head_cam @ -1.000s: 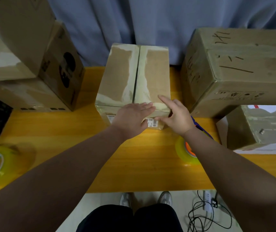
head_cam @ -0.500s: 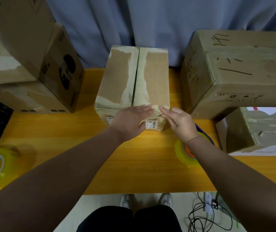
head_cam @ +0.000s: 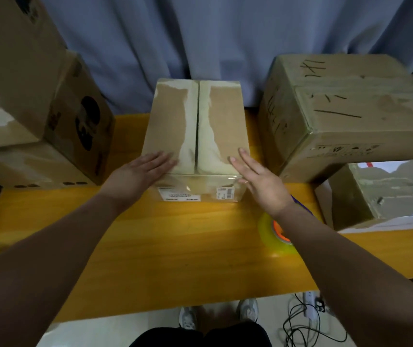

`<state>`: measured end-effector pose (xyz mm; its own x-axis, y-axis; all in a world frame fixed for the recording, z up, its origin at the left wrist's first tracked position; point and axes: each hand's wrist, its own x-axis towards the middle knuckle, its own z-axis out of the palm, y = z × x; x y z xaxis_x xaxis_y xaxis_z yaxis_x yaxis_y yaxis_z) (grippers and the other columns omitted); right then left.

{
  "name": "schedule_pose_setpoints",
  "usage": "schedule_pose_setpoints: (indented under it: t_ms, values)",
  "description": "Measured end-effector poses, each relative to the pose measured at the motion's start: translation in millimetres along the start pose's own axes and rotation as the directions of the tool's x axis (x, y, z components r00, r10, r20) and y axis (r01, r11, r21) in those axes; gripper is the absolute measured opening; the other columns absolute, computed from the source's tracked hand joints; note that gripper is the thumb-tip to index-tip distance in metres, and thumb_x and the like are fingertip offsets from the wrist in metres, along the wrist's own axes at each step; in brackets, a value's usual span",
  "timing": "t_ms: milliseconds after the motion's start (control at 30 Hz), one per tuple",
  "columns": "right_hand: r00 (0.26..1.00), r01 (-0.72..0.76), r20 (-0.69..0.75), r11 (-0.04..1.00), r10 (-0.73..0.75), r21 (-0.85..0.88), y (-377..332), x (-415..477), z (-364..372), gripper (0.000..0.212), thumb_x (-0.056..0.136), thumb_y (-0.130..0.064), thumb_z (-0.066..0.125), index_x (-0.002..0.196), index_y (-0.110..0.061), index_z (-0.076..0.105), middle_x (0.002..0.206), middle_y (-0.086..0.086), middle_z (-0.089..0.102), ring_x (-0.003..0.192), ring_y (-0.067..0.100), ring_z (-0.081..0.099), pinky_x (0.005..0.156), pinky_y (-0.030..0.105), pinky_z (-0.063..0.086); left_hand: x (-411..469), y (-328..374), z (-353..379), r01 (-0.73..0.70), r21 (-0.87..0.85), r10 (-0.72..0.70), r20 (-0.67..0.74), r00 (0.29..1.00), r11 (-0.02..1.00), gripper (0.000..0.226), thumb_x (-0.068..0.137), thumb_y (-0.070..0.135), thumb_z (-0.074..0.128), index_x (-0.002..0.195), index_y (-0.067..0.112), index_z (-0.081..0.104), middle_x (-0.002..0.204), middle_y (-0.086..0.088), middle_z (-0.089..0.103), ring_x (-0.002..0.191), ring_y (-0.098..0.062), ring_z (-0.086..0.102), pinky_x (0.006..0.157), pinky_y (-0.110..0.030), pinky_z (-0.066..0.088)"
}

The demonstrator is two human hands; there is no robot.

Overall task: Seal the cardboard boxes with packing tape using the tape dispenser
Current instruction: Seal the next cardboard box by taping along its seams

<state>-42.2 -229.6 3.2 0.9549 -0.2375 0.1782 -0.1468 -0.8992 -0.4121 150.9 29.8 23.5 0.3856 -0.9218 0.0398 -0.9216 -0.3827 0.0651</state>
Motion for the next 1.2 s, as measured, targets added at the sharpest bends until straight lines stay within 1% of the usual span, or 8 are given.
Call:
schedule_pose_setpoints:
  t_ms: [100, 200, 367, 533, 700, 833, 1000, 1200]
  values:
    - [0.999, 0.038, -0.021, 0.983, -0.042, -0.179, 9.6, -2.3, -5.9, 0.059, 0.089, -0.016, 0.065, 0.144, -0.019, 0.043, 0.15, 0.012, 0.038, 0.123, 0.041, 0.051, 0.099, 0.052, 0.043, -3.6, 6.8, 6.4, -0.069, -0.007, 0.069, -0.004, 0.998, 0.998, 0.058, 0.099, 0.013, 0.036, 0.15, 0.031, 0.016, 0.155, 0.007, 0.018, 0.142, -0.016, 0.023, 0.108, -0.035, 0.031]
    - [0.995, 0.066, 0.091, 0.906, -0.03, -0.418, -0.2, -7.9, -16.0, 0.075, 0.09, -0.049, 0.054, 0.151, -0.021, 0.019, 0.156, 0.015, 0.025, 0.142, 0.037, 0.024, 0.117, 0.052, 0.007, -8.1, 3.2, 5.2, -0.152, -0.003, 0.152, 0.088, 0.984, 0.988, 0.067, 0.093, 0.056, 0.026, 0.149, 0.023, 0.015, 0.154, -0.003, 0.02, 0.141, -0.019, 0.021, 0.115, -0.035, 0.022]
    - [0.974, 0.155, 0.202, 0.955, -0.105, -0.254, -92.1, 12.7, -11.2, 0.076, 0.09, -0.065, 0.003, 0.154, -0.024, 0.009, 0.16, 0.0, 0.0, 0.143, 0.014, -0.013, 0.112, 0.038, -0.025, -7.5, -3.5, -7.5, 0.052, -0.35, -0.049, 0.018, 0.999, 0.935, 0.085, 0.081, 0.078, -0.004, 0.145, 0.029, 0.024, 0.157, 0.0, 0.017, 0.142, -0.007, 0.004, 0.115, -0.028, -0.002]
    - [0.949, 0.008, 0.306, 0.968, 0.071, -0.25, -131.1, 58.8, 30.3, 0.061, 0.102, -0.048, 0.005, 0.154, -0.018, 0.004, 0.162, -0.001, -0.002, 0.148, 0.013, -0.008, 0.116, 0.042, -0.018, -0.4, -4.7, -5.5, 0.163, -0.563, -0.148, 0.073, 0.986, 0.811, 0.048, 0.093, 0.051, 0.037, 0.138, 0.036, 0.033, 0.157, 0.005, 0.014, 0.14, -0.004, 0.001, 0.117, -0.03, 0.002]
    - [0.955, 0.093, 0.291, 0.875, 0.057, -0.476, -123.4, 54.1, 48.5, 0.077, 0.092, -0.053, -0.003, 0.152, -0.006, 0.001, 0.16, 0.013, 0.006, 0.148, 0.024, 0.003, 0.117, 0.045, -0.008, -7.6, -11.2, 6.5, 0.075, -0.459, -0.063, 0.04, 0.997, 0.885, 0.063, 0.087, 0.045, 0.045, 0.145, 0.029, 0.03, 0.157, 0.012, 0.007, 0.143, -0.007, 0.004, 0.117, -0.036, 0.015]
    - [0.974, 0.069, 0.219, 0.829, 0.065, -0.554, -119.5, 52.6, 57.2, 0.076, 0.094, -0.05, 0.008, 0.147, -0.001, 0.029, 0.149, 0.018, 0.037, 0.141, 0.03, 0.032, 0.116, 0.049, 0.019, -11.6, -9.6, 22.0, 0.029, -0.389, -0.064, -0.078, 0.995, 0.921, 0.063, 0.089, 0.034, 0.057, 0.145, 0.032, 0.027, 0.158, 0.007, 0.009, 0.141, -0.008, 0.012, 0.114, -0.043, 0.025]
    - [0.971, 0.072, 0.232, 0.856, 0.057, -0.512, -133.4, 57.7, 52.0, 0.081, 0.092, -0.06, 0.004, 0.152, -0.007, -0.002, 0.161, 0.013, 0.002, 0.148, 0.025, -0.002, 0.112, 0.048, -0.019, -13.5, -2.1, 23.4, 0.134, -0.452, -0.163, -0.026, 0.986, 0.882, 0.065, 0.09, 0.034, 0.059, 0.145, 0.038, 0.026, 0.155, 0.018, -0.001, 0.144, -0.022, 0.02, 0.109, -0.044, 0.036]
    - [0.98, 0.08, 0.193, 0.796, 0.047, -0.6, -132.2, 52.2, 60.2, 0.075, 0.096, -0.053, 0.016, 0.151, -0.005, -0.001, 0.159, 0.017, 0.01, 0.148, 0.031, 0.005, 0.111, 0.057, -0.016, -12.9, 3.9, 14.8, 0.176, -0.371, -0.187, 0.005, 0.982, 0.912, 0.065, 0.092, 0.037, 0.054, 0.146, 0.034, 0.018, 0.154, 0.016, -0.003, 0.144, -0.016, 0.012, 0.117, -0.041, 0.018]
